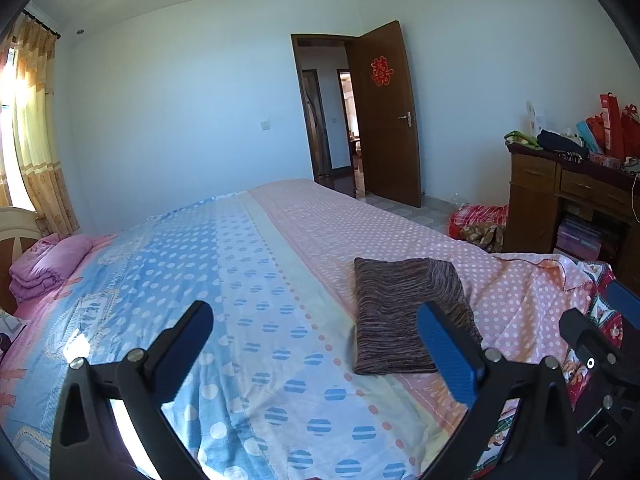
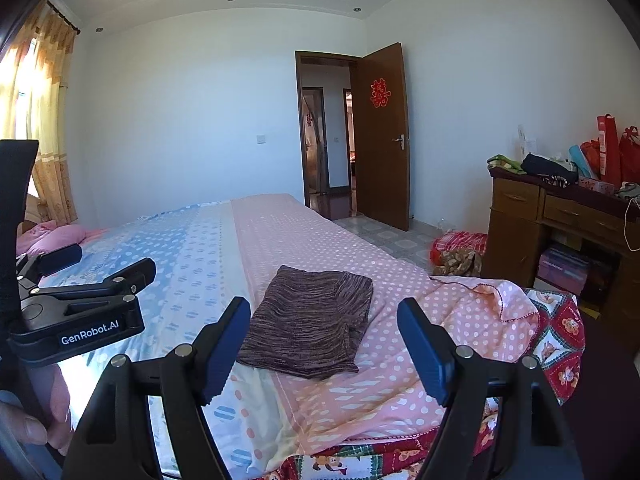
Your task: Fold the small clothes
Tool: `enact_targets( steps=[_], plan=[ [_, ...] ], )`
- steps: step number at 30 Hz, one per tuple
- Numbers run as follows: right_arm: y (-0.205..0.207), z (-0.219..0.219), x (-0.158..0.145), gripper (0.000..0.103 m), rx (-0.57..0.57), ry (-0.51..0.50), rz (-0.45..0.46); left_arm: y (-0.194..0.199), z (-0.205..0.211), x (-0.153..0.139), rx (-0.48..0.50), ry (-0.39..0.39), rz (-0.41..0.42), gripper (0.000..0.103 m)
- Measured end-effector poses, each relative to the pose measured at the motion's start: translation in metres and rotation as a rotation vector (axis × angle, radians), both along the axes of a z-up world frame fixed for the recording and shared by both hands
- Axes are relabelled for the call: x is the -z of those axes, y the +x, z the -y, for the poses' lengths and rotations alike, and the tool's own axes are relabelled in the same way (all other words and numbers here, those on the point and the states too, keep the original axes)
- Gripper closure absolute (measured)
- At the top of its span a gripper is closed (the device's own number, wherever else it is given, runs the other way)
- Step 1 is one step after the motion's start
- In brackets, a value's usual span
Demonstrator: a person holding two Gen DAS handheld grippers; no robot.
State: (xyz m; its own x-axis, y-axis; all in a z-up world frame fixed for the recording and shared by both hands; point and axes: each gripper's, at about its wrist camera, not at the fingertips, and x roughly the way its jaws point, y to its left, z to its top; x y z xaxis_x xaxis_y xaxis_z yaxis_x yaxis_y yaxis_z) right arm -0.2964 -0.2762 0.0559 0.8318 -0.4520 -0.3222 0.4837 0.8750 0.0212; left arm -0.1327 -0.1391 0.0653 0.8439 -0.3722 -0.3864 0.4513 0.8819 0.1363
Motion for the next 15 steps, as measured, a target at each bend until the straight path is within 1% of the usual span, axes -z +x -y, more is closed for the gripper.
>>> enact_targets(
  steps=[3, 15],
  plan=[
    [-0.0025, 0.0005, -0.0009, 0.026, 0.004, 0.002, 0.001, -0.0003, 0.0020, 0.0011, 0.003, 0.012, 0.000, 0.000],
    [-0.0026, 0.0014, -0.0021, 0.026, 0.006, 0.008, -0.004, -0.0016, 0.0033, 0.0027, 0.011, 0.013, -0.011, 0.000]
  ],
)
